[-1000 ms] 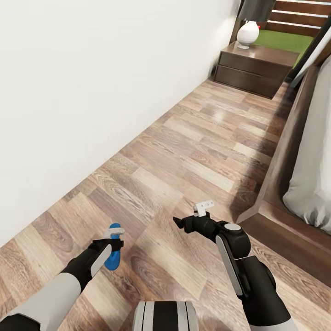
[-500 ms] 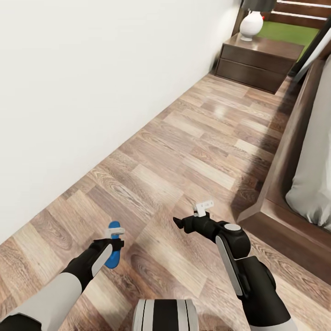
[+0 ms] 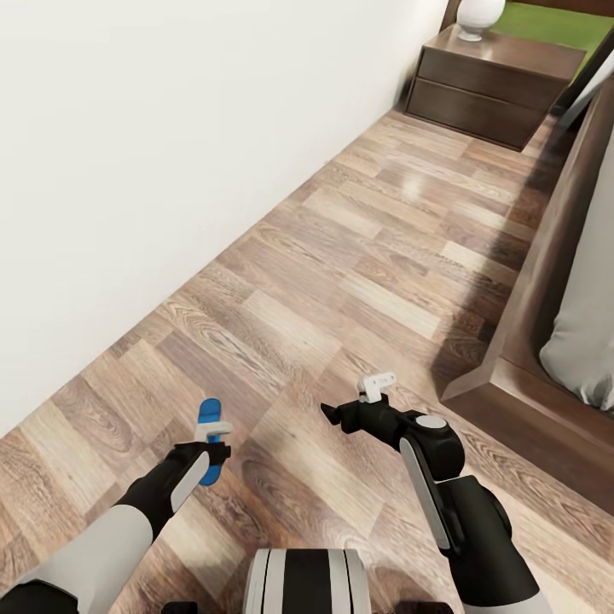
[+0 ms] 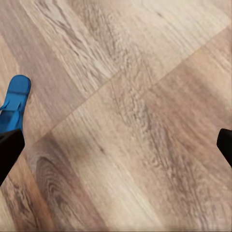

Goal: In the bedroom, move the book from the bed onto either nightstand, and place the two sandals side by side next to the bed.

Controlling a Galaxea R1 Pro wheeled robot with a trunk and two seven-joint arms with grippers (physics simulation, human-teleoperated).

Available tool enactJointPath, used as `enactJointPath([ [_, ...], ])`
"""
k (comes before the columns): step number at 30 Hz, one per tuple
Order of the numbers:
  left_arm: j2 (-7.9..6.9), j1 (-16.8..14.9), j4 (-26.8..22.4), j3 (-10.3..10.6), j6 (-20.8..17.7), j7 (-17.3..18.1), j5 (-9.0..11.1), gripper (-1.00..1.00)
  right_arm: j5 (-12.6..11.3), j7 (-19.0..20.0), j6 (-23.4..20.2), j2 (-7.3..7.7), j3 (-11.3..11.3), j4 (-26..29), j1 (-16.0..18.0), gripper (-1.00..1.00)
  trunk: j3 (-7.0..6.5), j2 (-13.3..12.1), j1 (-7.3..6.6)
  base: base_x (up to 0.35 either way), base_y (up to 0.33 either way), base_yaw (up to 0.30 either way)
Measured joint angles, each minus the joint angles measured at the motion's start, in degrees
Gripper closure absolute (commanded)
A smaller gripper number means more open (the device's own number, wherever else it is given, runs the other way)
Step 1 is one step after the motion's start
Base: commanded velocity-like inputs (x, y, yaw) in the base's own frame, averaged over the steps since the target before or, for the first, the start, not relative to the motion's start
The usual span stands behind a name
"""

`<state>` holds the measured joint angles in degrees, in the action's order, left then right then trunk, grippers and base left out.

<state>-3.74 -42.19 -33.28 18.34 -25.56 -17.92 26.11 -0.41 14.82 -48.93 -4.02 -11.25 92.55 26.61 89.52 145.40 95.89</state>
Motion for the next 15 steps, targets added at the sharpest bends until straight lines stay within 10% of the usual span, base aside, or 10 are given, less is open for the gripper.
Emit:
enactJointPath([
  [15, -0.52, 0.2, 0.0, 0.1, 0.4, 0.0, -0.2, -1.00, 0.0, 0.0, 0.0, 0.00, 0.0, 0.0, 0.0, -1.00, 0.45, 0.0, 0.05, 0.000, 0.000, 0.000],
])
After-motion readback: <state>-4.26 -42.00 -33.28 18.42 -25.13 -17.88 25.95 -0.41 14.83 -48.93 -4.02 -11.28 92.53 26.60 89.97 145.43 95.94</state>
